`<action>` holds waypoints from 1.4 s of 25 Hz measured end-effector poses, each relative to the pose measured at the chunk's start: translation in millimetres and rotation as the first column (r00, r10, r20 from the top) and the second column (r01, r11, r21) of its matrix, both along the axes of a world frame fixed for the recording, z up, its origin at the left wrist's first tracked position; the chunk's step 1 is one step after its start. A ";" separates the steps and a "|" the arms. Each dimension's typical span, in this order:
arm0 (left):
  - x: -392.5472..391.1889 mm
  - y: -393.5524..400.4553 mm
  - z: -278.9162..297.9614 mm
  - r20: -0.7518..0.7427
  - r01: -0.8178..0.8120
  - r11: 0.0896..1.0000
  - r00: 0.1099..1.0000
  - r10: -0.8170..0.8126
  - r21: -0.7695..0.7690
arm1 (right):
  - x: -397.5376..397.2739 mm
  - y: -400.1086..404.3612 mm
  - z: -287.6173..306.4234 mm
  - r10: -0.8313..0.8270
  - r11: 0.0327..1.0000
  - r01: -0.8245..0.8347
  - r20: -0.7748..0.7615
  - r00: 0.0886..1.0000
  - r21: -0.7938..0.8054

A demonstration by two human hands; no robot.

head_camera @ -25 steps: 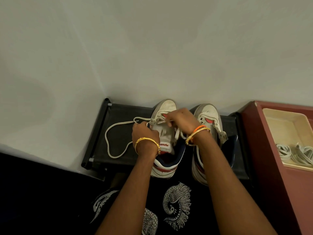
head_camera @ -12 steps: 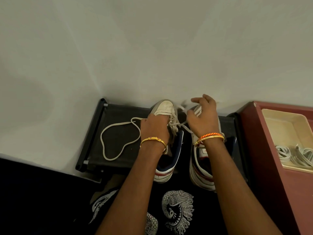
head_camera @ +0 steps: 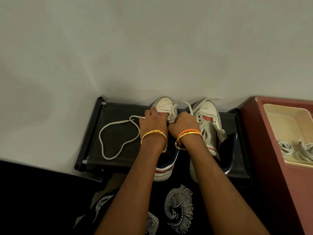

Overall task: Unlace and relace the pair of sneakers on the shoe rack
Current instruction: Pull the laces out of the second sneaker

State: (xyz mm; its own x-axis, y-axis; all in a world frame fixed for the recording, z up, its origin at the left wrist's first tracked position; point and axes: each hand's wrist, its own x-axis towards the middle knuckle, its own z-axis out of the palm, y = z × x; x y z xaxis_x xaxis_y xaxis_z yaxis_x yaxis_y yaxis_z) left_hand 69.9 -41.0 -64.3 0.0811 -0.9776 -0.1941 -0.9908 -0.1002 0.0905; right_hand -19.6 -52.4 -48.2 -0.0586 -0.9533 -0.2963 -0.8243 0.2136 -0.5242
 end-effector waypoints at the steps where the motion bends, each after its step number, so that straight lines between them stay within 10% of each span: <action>1: -0.6 -0.5 -1.0 -0.016 -0.017 1.000 1.000 0.017 -0.012 | -2.8 -1.9 -1.7 -0.009 1.000 0.008 0.017 1.000 0.018; 11: -5.6 -2.5 1.6 -0.242 -0.181 0.983 0.956 0.167 -0.037 | -16.8 -7.5 -4.9 -0.127 0.986 0.111 0.135 0.983 0.120; 13: 1.3 -3.9 2.1 -0.510 -0.439 0.897 0.786 0.350 -0.061 | -17.7 -8.2 -5.7 -0.138 0.984 0.121 0.135 0.981 0.132; 16: 26.7 -10.4 6.3 -0.792 -0.733 0.594 0.126 0.597 0.331 | -19.5 -8.7 -8.0 -0.152 0.981 0.130 0.145 0.978 0.146; 18: 33.6 -9.7 9.8 -0.709 -0.690 0.546 0.067 0.702 0.475 | -20.5 -8.8 -8.3 -0.149 0.981 0.128 0.138 0.979 0.149; 21: 25.0 -3.1 17.1 -0.719 -0.747 0.660 0.413 0.559 0.084 | -20.2 -8.8 -7.5 -0.142 0.980 0.122 0.125 0.982 0.155; 24: 6.8 4.8 22.1 -0.269 -0.206 0.912 0.957 0.112 -0.354 | -21.4 -8.7 -5.9 -0.134 0.980 0.112 0.131 0.982 0.162; 26: -6.9 4.5 17.3 -0.058 0.070 0.968 0.995 -0.086 -0.243 | -22.3 -9.1 -5.4 -0.129 0.981 0.103 0.153 0.980 0.166; 35: -9.2 -1.9 1.9 -0.050 -0.059 0.973 0.998 0.049 -0.224 | -22.7 -9.4 -5.1 -0.131 0.980 0.102 0.167 0.977 0.170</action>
State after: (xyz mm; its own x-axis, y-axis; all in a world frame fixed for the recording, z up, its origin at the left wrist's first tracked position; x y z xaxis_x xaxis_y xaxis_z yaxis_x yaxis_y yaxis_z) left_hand 60.7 -42.9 -62.4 0.1312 -0.9910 0.0259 -0.9792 -0.1255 0.1596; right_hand -42.3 -61.8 -53.3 -0.0995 -0.8826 -0.4594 -0.6860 0.3953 -0.6108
